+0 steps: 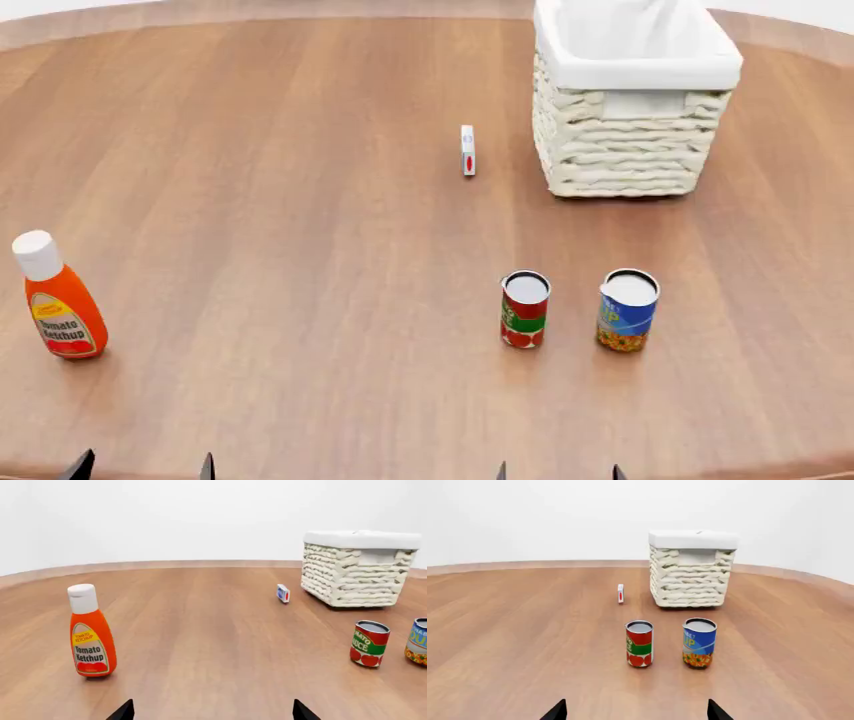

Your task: Pick up the tomato sauce, and put it in the basket.

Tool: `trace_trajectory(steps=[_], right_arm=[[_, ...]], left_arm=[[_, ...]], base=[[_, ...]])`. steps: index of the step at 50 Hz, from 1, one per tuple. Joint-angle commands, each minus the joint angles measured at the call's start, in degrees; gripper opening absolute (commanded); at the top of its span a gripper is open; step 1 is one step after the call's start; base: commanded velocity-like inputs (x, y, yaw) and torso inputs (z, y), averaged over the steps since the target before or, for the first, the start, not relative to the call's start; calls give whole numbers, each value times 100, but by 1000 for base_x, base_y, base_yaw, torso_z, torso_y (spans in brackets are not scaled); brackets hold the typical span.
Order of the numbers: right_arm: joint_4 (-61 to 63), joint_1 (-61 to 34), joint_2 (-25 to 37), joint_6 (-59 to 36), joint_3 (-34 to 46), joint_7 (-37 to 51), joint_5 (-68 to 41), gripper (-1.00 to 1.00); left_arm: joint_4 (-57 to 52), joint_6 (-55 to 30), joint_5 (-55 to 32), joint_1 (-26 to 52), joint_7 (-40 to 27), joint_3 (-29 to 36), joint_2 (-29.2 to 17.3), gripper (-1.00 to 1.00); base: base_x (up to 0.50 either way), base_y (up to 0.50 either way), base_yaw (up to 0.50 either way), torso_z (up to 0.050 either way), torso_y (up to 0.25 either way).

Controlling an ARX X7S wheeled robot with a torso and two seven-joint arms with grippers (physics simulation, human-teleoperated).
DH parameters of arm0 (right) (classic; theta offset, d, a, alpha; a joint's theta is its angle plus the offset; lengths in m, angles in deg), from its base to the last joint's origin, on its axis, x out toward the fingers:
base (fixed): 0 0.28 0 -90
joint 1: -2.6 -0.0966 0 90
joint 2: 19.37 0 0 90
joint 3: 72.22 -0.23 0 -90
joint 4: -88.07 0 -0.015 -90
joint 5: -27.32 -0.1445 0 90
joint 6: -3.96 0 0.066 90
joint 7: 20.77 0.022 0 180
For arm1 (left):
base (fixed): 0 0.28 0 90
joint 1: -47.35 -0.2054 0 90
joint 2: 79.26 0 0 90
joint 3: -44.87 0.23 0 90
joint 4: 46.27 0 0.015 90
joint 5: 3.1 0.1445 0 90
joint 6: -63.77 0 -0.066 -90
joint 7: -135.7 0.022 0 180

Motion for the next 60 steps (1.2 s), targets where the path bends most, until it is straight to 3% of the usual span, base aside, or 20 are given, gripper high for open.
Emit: trace_trajectory(steps=[1,19,22,28,34,42,60], right_arm=[[0,0,54,0,72,72,-54,100],[2093,374,374,-979,389,615,38,100],[2605,587,492,-992,678,684,471,100],[3791,992,523,-1286,683,505,-36,100],[4929,1262,633,-1565,775,623,191,100],[5727,1643,667,-1642,885,869,471,100],[5596,1830,881,-1182,790,1033,380,100]], left_arm=[[117,83,0,45,-267,272,-219,100],[-1987,-393,-941,-457,-407,51,-543,100],[-2380,-552,-910,-593,-546,2,-607,100],[-3429,-943,-1724,-987,-450,-135,-746,100],[-4424,-1058,-1892,-1331,-629,-331,-907,100],[-4602,-806,-2008,-1645,-577,-405,-961,100],[-4632,-741,-2047,-1685,-696,-438,-1073,100]], base=[[0,0,0,0,0],[0,0,0,0,0],[0,0,0,0,0],[0,0,0,0,0],[0,0,0,0,0],[0,0,0,0,0],[296,0,0,0,0]])
